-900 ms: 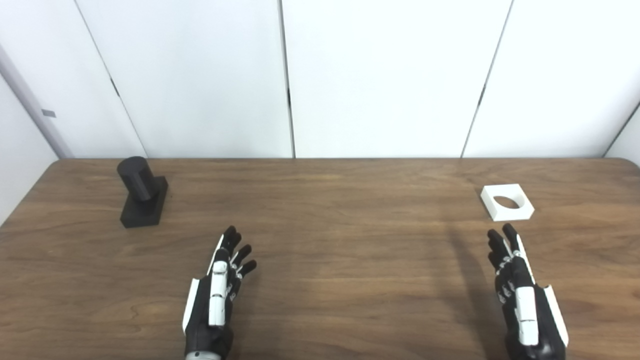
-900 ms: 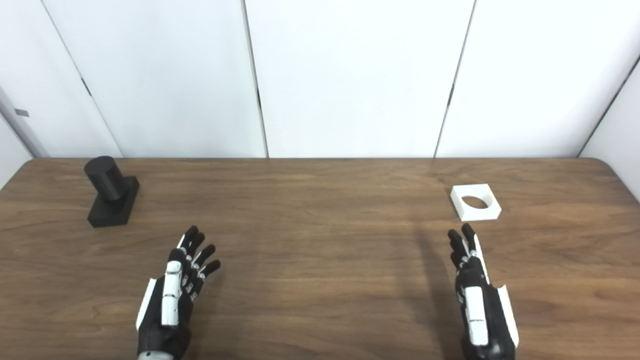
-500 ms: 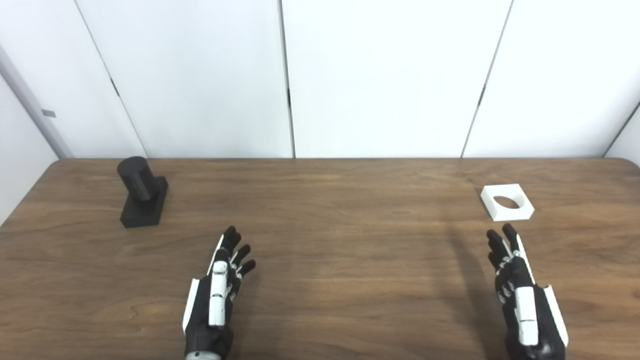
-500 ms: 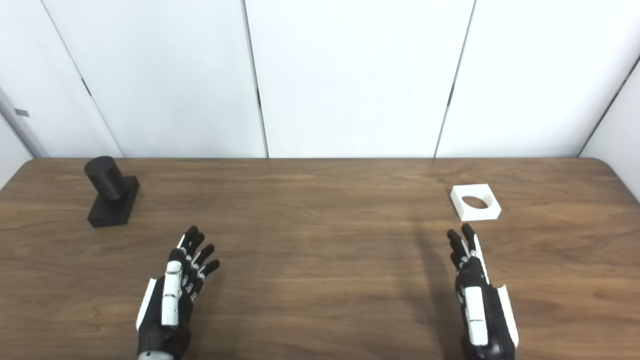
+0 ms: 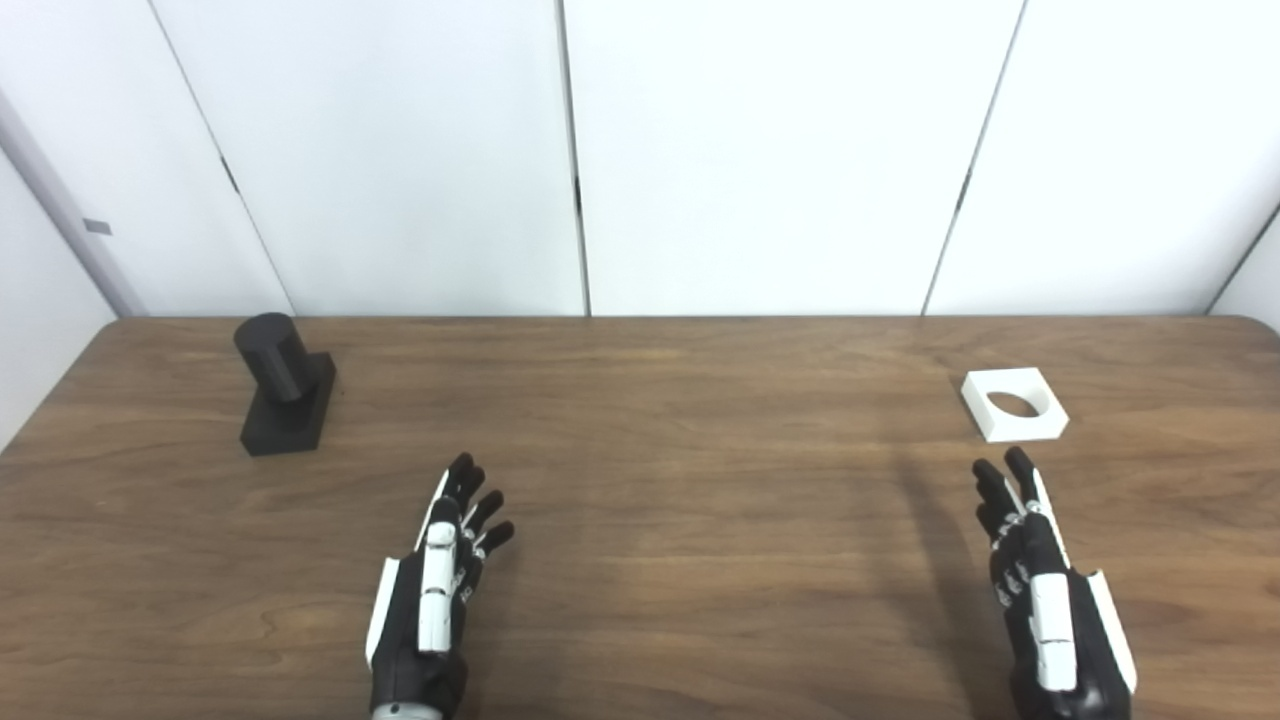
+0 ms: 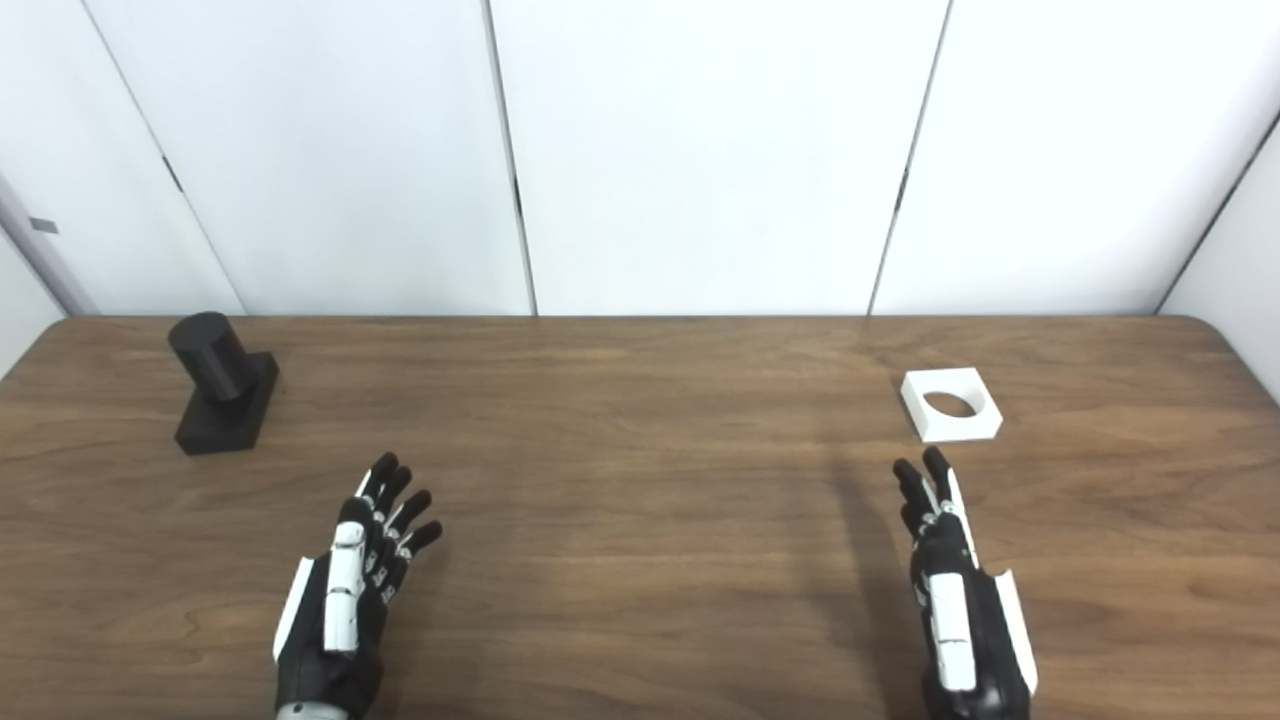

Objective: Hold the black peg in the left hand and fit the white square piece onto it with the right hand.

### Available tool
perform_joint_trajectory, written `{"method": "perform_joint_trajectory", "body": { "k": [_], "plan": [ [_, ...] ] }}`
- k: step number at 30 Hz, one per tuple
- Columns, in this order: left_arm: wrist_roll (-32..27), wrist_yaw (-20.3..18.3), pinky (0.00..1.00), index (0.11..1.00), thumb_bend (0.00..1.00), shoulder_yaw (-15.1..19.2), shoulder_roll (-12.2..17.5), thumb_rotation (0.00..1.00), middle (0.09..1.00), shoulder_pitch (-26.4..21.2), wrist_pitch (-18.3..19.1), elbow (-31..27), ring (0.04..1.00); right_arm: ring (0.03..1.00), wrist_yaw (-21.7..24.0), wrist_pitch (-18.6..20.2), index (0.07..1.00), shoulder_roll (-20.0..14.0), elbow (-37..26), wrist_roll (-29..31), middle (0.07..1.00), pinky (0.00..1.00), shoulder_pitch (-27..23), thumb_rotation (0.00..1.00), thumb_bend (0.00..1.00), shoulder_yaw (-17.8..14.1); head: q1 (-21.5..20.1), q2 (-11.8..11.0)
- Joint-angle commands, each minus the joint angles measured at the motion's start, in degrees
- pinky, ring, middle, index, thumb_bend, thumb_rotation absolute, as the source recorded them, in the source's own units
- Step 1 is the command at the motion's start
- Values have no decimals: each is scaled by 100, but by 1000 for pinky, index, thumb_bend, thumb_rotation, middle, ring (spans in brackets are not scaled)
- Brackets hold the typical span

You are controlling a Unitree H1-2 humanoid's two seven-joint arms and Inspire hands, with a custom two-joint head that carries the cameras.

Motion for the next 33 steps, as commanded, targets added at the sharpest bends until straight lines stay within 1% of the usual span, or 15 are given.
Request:
{"method": "perform_joint_trajectory", "body": {
  "k": [1, 4, 5, 6, 7, 11, 13, 19, 24, 30, 32, 33],
  "plan": [
    [58, 15, 856, 981, 408, -42, 349, 1000, 976, 422, -117, -140, 927, 979, -13, -36, 1000, 380, 242, -37, 948, 1000, 290, 1000, 518, 38, -4, 3],
    [60, -2, 854, 984, 404, -51, 368, 1000, 979, 425, -128, -145, 928, 977, -16, -35, 1000, 381, 248, -27, 948, 1000, 290, 1000, 514, 30, -4, 3],
    [68, -10, 852, 988, 417, -53, 384, 994, 983, 424, -148, -133, 931, 978, -13, -38, 1000, 380, 250, -15, 948, 1000, 289, 1000, 510, 28, -4, 3],
    [70, -12, 854, 990, 422, -51, 391, 980, 984, 420, -172, -118, 933, 978, -7, -33, 1000, 377, 248, 0, 947, 1000, 290, 1000, 508, 28, -4, 3],
    [71, -9, 857, 989, 423, -46, 394, 960, 985, 423, -178, -122, 935, 981, -7, -11, 1000, 380, 222, 12, 949, 1000, 298, 1000, 506, 29, 99, 24],
    [138, 6, 863, 987, 462, -55, 400, 863, 981, 430, -186, -148, 936, 980, -13, -6, 1000, 379, 182, 27, 949, 1000, 328, 1000, 512, 20, 170, 27],
    [167, -4, 869, 987, 469, -71, 405, 840, 980, 439, -175, -173, 939, 980, 0, -2, 1000, 363, 166, 50, 951, 1000, 342, 1000, 514, 15, 196, 30],
    [275, -16, 847, 992, 467, -109, 393, 808, 979, 472, -170, -229, 938, 983, 55, 34, 1000, 302, 108, 139, 958, 1000, 380, 1000, 517, 4, 270, 50],
    [267, -18, 852, 993, 474, -125, 394, 782, 982, 476, -171, -248, 944, 995, 93, 63, 1000, 290, 71, 260, 964, 1000, 397, 1000, 513, -5, 300, 58],
    [455, 28, 852, 993, 448, -116, 416, 689, 984, 552, -205, -407, 947, 1000, 57, 157, 1000, 260, -20, 119, 960, 1000, 459, 1000, 527, -27, 486, 61],
    [599, 84, 851, 989, 453, -95, 386, 667, 979, 564, -124, -579, 944, 1000, 102, 171, 1000, 219, -21, 209, 960, 1000, 480, 1000, 535, -50, 636, 52],
    [663, 92, 856, 987, 463, -79, 404, 640, 979, 555, -76, -697, 952, 1000, 120, 190, 1000, 209, -24, 276, 964, 1000, 489, 1000, 533, -66, 663, 49]
  ]
}}
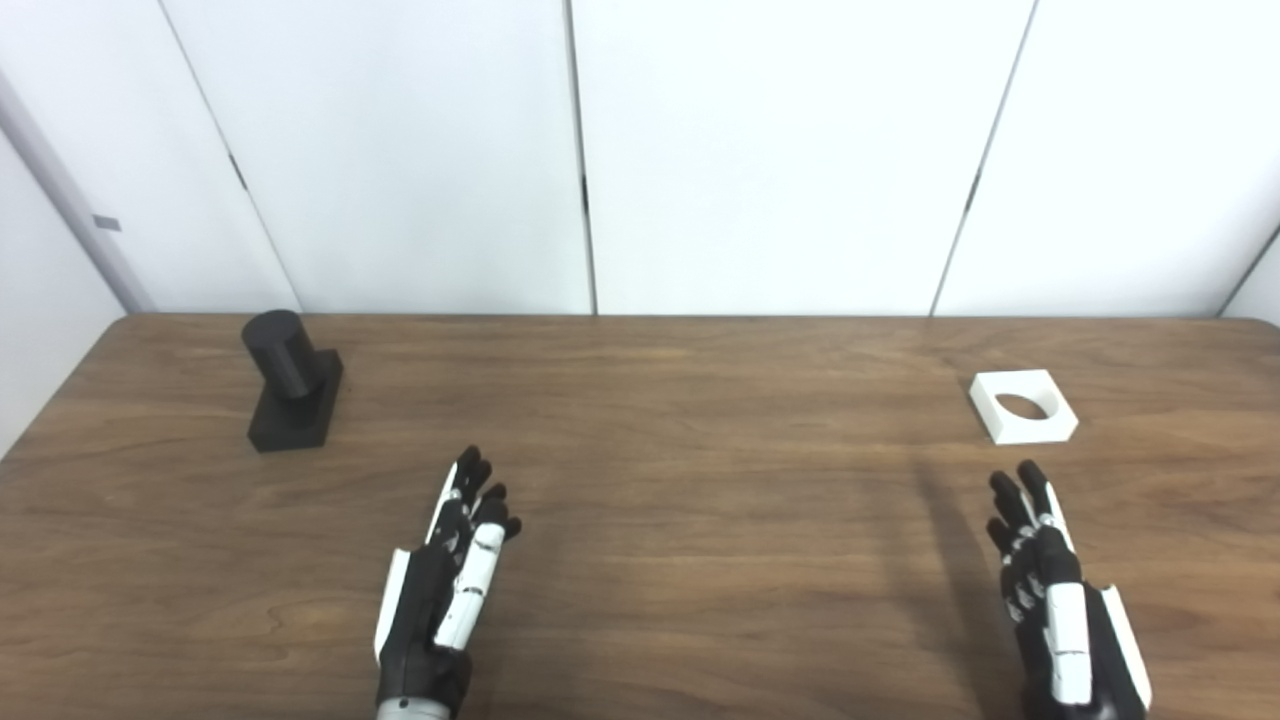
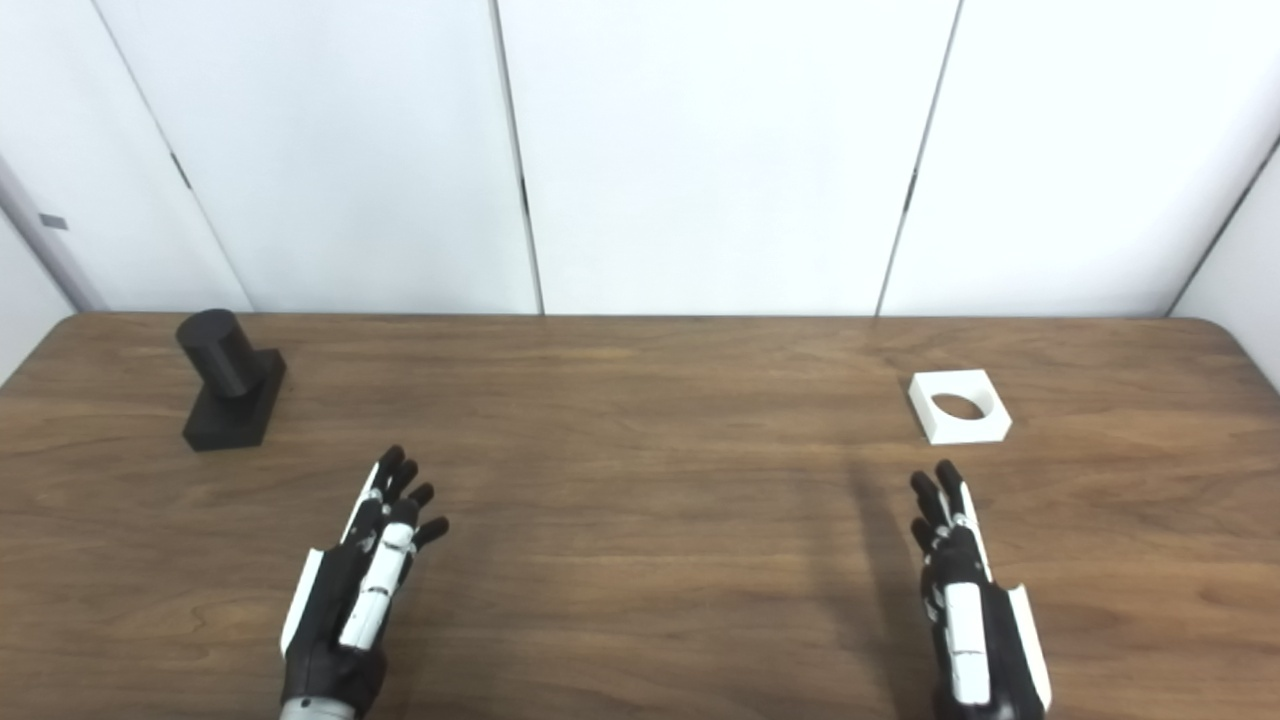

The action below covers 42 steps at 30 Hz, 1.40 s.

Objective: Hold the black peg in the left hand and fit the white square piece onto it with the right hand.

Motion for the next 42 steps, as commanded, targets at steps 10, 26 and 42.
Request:
{"method": "perform_joint_trajectory", "body": {
  "k": [10, 26, 42],
  "plan": [
    [676, 113, 802, 979, 453, 518, 604, 521, 953, 30, 414, -1011, 914, 1000, 209, -104, 1000, 151, 256, 418, 970, 1000, 306, 1000, 583, -233, 805, -176],
    [1698, 369, 897, 965, 486, 770, 601, 584, 944, -526, 546, -781, 932, 1000, 387, -512, 1000, 31, 769, 327, 955, 1000, 128, 1000, 667, -396, 1605, -506],
    [4376, 1323, 847, 854, 857, 450, 2193, 562, 935, -1879, 1759, 538, 945, 1000, 341, -497, 1000, 87, 707, 234, 924, 1000, 176, 1000, 619, -409, 1394, -411]
  ]
}}
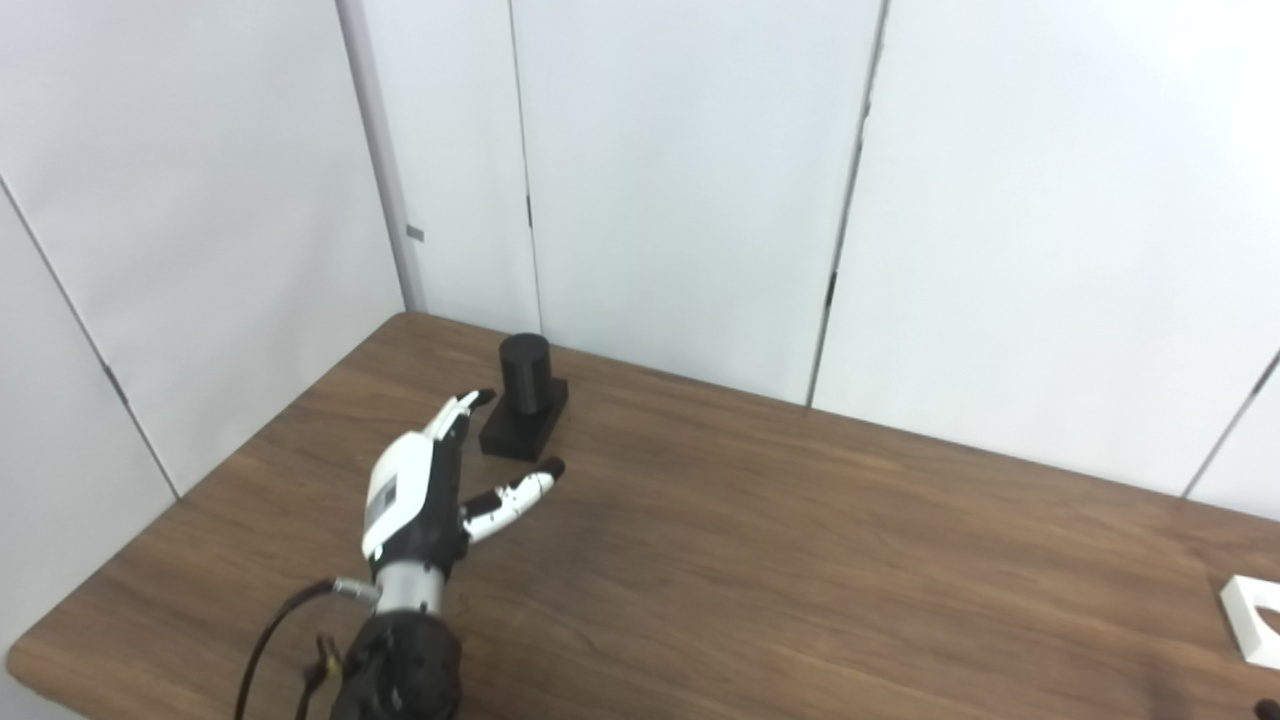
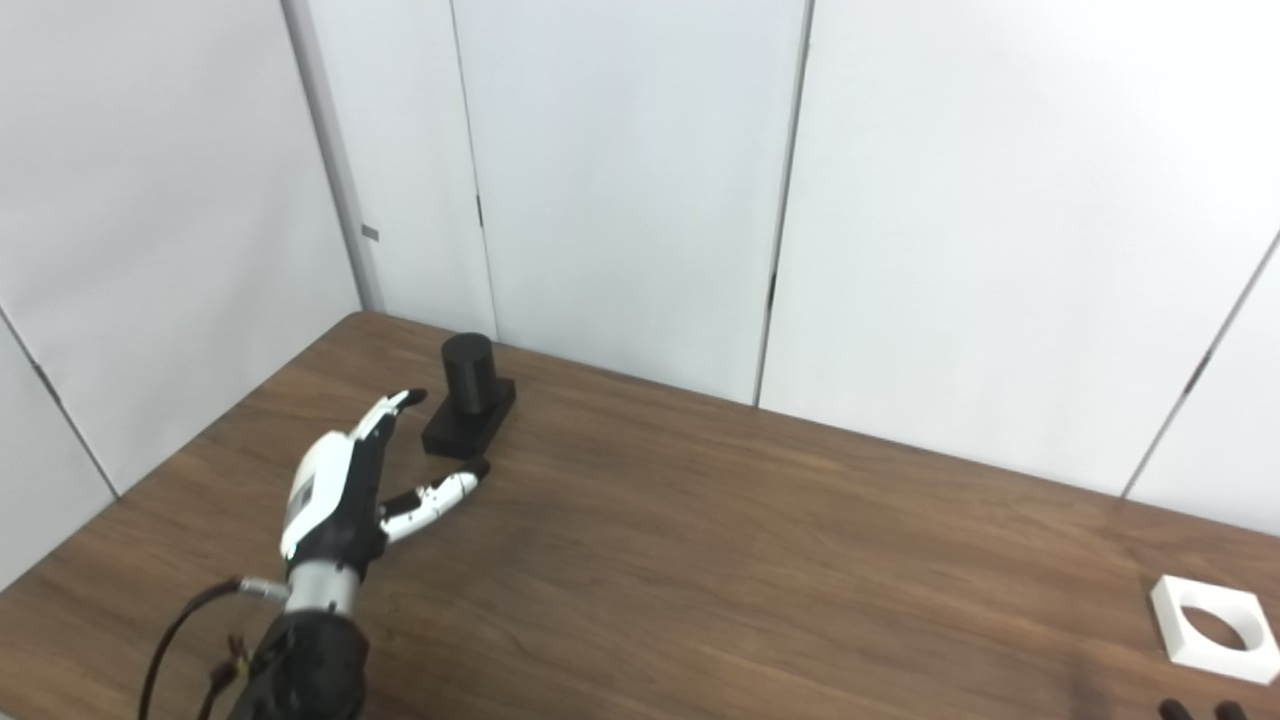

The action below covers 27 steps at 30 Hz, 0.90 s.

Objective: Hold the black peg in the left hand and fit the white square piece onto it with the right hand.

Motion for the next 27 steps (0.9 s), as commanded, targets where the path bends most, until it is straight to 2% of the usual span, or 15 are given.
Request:
{"method": "perform_joint_trajectory", "body": {
  "k": [1, 5, 8, 12, 20, 27],
  "plan": [
    [587, 185, 891, 848, 873, -147, 377, 573, 939, -331, 110, 157, 961, 999, -22, 37, 1000, 163, 429, -83, 926, 1000, 151, 1000, 638, -74, 0, 5],
    [967, 41, 988, 850, 891, -404, 746, 600, 959, -604, 394, 575, 987, 989, -29, 45, 1000, 173, 401, -78, 918, 1000, 172, 1000, 627, -77, -29, 29],
    [1056, 27, 972, 855, 889, -500, 866, 583, 963, -766, 518, 848, 987, 973, -31, -54, 1000, 169, 444, -121, 907, 1000, 162, 1000, 627, -87, -41, 49],
    [1239, -16, 947, 852, 897, -607, 972, 616, 951, -944, 560, 1209, 976, 964, -31, -84, 1000, 178, 427, -171, 902, 1000, 172, 1000, 633, -82, -45, 59],
    [1993, -541, 914, 814, 897, -609, 974, 705, 923, -1260, 568, 1800, 963, 965, 9, -124, 1000, 156, 433, -171, 903, 1000, 185, 1000, 710, -67, -46, 75],
    [2160, -738, 921, 801, 921, -514, 944, 753, 914, -1398, 568, 2119, 950, 965, -12, -136, 1000, 163, 460, -208, 906, 1000, 175, 1000, 736, -70, -69, 83]
  ]
}}
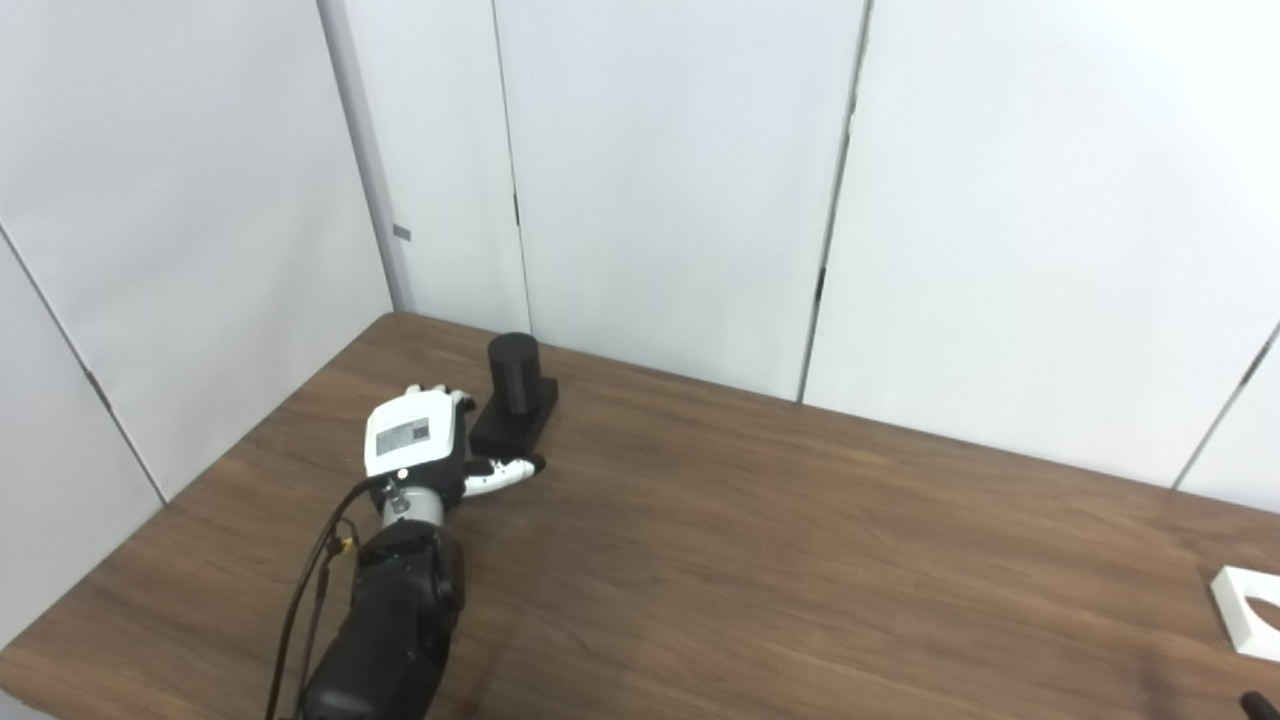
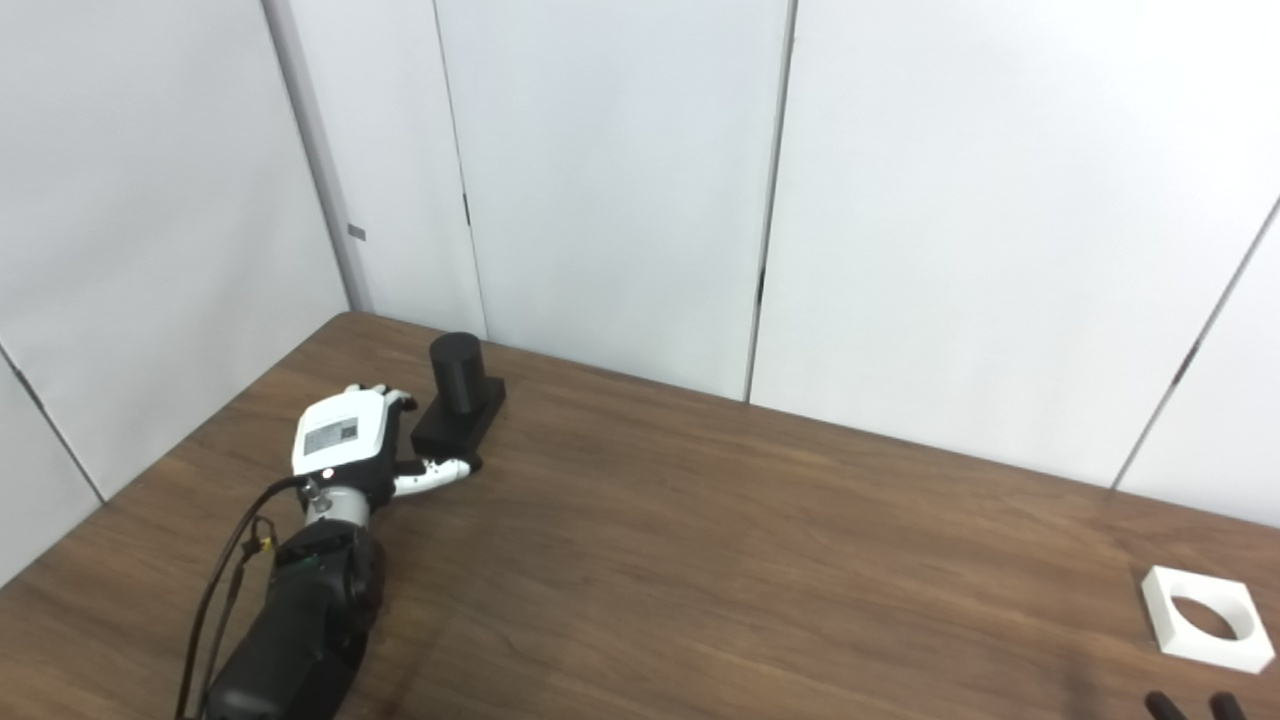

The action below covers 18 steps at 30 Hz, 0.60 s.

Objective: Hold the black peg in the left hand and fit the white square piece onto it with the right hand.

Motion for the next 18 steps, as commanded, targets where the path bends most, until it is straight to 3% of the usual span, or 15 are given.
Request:
{"method": "perform_joint_trajectory", "body": {
  "k": [1, 9, 18],
  "plan": [
    [200, -31, 924, 802, 925, 55, 147, 766, 914, -332, 20, 66, 949, 965, 11, -93, 1000, 169, 481, -96, 905, 1000, 143, 1000, 737, -42, 1, 4],
    [460, -339, 909, 790, 975, 21, 204, 858, 908, -512, 20, 374, 942, 957, 53, -150, 1000, 164, 490, -52, 897, 1000, 149, 1000, 723, -25, -21, 25],
    [799, -368, 889, 792, 968, 36, 145, 872, 906, -661, 20, 661, 931, 950, 64, -199, 1000, 149, 505, -84, 890, 1000, 150, 1000, 747, -31, -21, 25]
  ]
}}
